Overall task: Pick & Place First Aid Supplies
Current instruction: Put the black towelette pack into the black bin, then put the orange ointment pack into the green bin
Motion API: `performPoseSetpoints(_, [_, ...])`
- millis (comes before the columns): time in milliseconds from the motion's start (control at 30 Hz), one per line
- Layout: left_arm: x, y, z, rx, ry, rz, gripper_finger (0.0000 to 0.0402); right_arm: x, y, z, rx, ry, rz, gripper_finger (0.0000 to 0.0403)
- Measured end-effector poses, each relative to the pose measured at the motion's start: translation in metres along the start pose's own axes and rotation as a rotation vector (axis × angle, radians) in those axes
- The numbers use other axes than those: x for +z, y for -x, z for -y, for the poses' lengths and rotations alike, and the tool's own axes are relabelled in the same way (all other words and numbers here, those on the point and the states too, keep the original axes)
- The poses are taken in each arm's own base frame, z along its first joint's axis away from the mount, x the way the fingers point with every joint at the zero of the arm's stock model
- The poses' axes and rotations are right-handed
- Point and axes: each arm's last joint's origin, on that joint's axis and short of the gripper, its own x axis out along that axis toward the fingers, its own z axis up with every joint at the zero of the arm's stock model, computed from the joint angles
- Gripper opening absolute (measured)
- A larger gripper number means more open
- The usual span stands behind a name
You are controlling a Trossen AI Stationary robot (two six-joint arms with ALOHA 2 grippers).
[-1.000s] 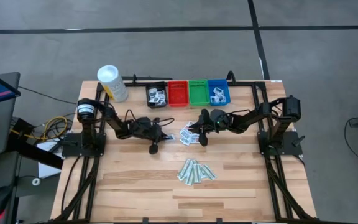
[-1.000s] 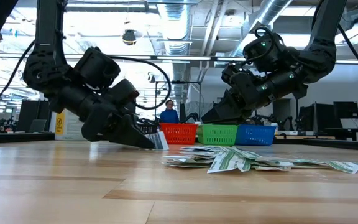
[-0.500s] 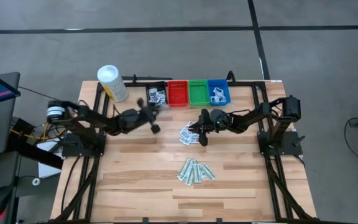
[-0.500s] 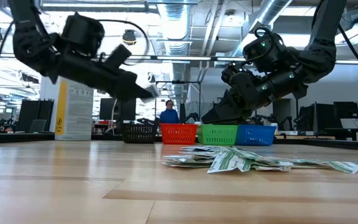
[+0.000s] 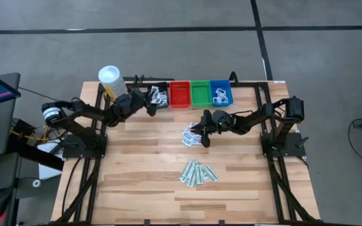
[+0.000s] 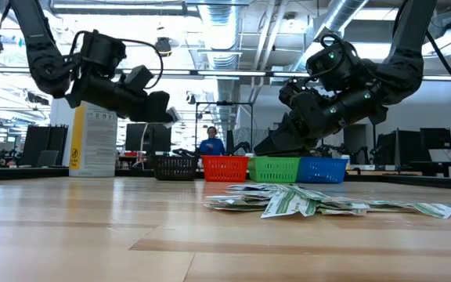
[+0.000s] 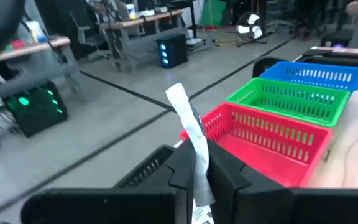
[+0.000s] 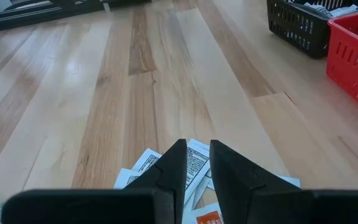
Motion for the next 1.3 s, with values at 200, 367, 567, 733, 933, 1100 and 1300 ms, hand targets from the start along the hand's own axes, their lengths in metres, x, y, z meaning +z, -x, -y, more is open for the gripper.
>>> performPoseSetpoints(200, [-0.007, -0.005, -0.009, -0.006, 0.038, -0.024, 0.0031, 0.0, 0.0, 0.0, -0.001, 0.0, 0.0, 0.0065])
performPoseSetpoints(367, [-0.007, -0.005, -0.009, -0.033, 0.039, -0.023, 0.0035, 0.0, 0.0, 0.0, -0.003, 0.0, 0.0, 0.0065])
performPoseSetpoints(567, [-0.007, -0.005, -0.007, -0.079, 0.039, -0.017, 0.0062, 0.0, 0.0, 0.0, -0.003, 0.0, 0.0, 0.0065])
performPoseSetpoints(733, [-0.007, -0.005, -0.007, -0.079, 0.039, -0.017, 0.0088, 0.0, 0.0, 0.0, -0.003, 0.0, 0.0, 0.0065])
performPoseSetpoints(933, [-0.007, -0.005, -0.007, -0.079, 0.039, -0.017, 0.0102, 0.0, 0.0, 0.0, -0.003, 0.0, 0.0, 0.0065])
performPoseSetpoints(1100, [-0.007, -0.005, -0.007, -0.079, 0.053, -0.022, 0.0102, 0.0, 0.0, 0.0, -0.003, 0.0, 0.001, 0.0065])
performPoseSetpoints(1300, [-0.014, 0.001, -0.005, -0.113, 0.066, -0.046, 0.0102, 0.0, 0.0, 0.0, -0.003, 0.001, 0.001, 0.0065])
